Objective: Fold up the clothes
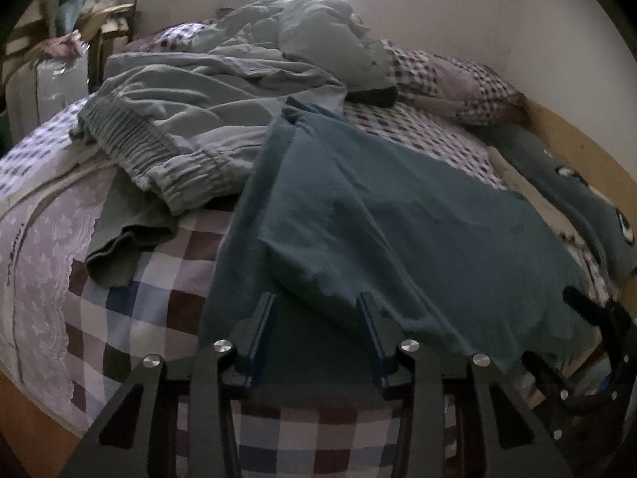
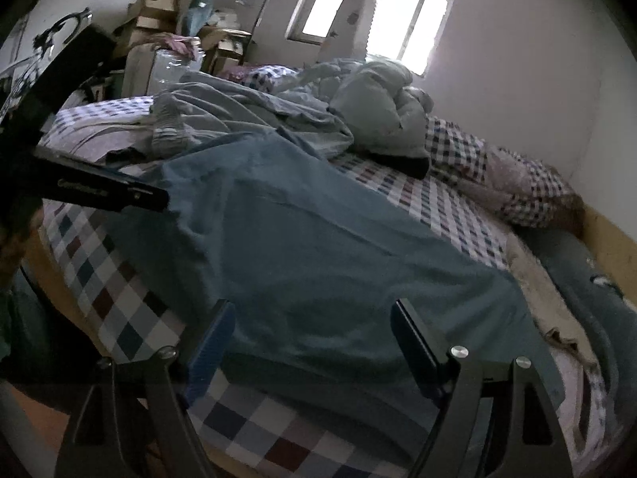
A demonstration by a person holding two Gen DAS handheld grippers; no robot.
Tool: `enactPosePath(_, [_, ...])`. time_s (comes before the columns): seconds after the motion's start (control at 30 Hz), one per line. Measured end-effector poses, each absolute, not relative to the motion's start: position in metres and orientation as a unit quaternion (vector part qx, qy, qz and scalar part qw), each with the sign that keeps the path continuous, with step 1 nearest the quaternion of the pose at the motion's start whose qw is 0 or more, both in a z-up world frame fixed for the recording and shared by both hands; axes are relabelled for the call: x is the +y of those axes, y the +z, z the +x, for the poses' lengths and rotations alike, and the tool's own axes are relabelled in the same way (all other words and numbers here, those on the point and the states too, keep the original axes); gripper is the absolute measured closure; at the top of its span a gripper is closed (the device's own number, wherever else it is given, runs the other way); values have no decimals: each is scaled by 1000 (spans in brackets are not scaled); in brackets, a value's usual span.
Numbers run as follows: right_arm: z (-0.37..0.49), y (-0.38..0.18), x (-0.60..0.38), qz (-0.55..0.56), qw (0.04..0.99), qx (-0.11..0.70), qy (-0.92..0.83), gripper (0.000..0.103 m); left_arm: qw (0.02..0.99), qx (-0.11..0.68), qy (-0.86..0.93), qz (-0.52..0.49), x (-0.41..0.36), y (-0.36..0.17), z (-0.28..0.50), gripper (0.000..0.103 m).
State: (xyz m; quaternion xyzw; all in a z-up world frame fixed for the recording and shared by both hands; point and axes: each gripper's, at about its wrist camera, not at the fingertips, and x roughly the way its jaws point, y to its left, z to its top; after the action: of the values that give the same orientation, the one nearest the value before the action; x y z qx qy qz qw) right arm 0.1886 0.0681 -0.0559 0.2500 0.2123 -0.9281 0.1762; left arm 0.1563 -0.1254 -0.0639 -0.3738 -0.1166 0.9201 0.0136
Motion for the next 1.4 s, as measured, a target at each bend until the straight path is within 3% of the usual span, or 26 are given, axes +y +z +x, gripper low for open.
enactPosePath(0.13, [180,-59,70,264,173,191,-929,20,17,-122,916,-381,-127,-69,147,73])
enactPosePath(0.3, [172,-66,63,274,174,181,-928,20,24,-136,915,-379,-130,-70,142,92])
enactPosePath(0.5, [172,-70,49,270,185,183,-927,20,33,-171,919,-354,-142,-62,154,97])
enactPosePath(1.17, [186,-91,1,268,261,251,-893,20,18,-228,898,-377,-168,-81,147,96])
enactPosePath(1.23, [191,-96,-5,269,274,265,-885,20,21,-231,895,-380,-169,-80,147,93])
enactPosePath(1.4, [208,-106,-22,251,297,308,-869,20,3,-259,897,-359,-183,-72,163,69])
